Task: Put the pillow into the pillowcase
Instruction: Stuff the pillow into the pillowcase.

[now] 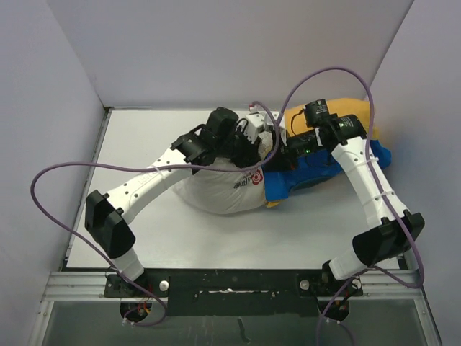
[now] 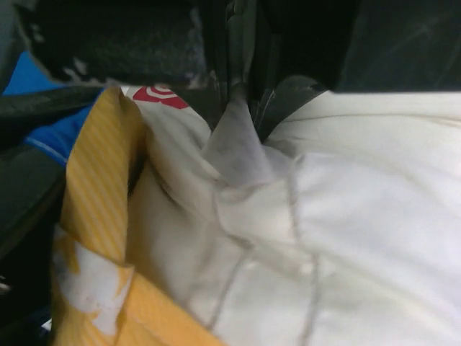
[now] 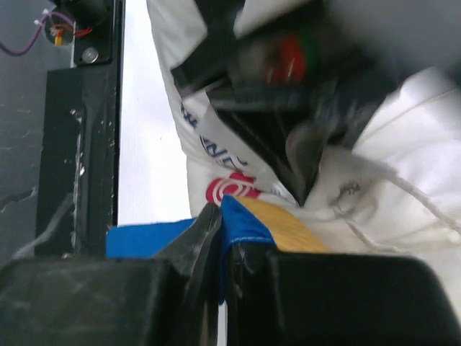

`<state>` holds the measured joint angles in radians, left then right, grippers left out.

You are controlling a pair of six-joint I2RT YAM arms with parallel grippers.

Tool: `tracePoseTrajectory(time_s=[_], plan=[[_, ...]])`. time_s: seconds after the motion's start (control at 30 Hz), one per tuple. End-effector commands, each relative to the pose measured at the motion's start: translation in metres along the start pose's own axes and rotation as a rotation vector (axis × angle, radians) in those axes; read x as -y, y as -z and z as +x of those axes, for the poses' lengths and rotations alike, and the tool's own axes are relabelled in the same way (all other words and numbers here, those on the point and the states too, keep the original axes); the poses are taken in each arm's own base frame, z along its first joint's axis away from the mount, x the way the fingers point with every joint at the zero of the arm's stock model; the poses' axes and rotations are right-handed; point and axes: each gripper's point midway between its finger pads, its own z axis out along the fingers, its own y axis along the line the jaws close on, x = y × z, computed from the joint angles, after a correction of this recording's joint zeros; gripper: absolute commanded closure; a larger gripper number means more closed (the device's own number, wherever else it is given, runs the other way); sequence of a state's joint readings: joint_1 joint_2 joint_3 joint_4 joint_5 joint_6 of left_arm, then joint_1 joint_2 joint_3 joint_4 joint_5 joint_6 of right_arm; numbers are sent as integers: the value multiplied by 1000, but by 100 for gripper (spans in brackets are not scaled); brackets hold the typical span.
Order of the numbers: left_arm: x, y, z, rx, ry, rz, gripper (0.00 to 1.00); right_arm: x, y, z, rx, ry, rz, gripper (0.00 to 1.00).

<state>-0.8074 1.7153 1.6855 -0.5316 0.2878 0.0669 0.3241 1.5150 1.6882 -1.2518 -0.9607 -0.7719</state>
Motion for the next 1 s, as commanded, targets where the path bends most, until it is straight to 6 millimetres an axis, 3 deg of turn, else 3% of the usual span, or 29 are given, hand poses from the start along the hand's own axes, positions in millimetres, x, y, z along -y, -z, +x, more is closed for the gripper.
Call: tracePoseTrajectory(time_s=[0.0,0.1,0.17,0.33,0.4,0.5,0.6,0.7,0.77,0.87,0.93,0.97], plan=[[38,42,-96,394,238,255,100,-17,8,-44,190,19,-76,100],[40,65,-94,481,281,315,100,7,36,-43,251,-16,51,100],[48,79,-98,504,296,373,100,18,54,-58,274,20,128,100],[76,108,-122,536,286,477,100,37,96,-144,398,122,201,100],[91,117,-128,550,277,505,100,44,99,-178,454,155,181,100],[116,128,-136,560,248,526,100,41,85,-207,510,185,113,100],[138,136,-140,565,214,516,100,32,41,-208,485,168,13,100],[137,144,-145,603,215,449,100,10,7,-206,448,191,-74,100],[123,151,-146,647,245,358,100,-7,4,-210,444,223,-110,100],[100,162,-144,721,296,220,100,-19,20,-213,453,251,-94,100],[96,175,-153,776,307,191,100,-18,36,-212,461,253,-59,100],[104,183,-162,800,290,204,100,-19,42,-212,466,253,-47,100]])
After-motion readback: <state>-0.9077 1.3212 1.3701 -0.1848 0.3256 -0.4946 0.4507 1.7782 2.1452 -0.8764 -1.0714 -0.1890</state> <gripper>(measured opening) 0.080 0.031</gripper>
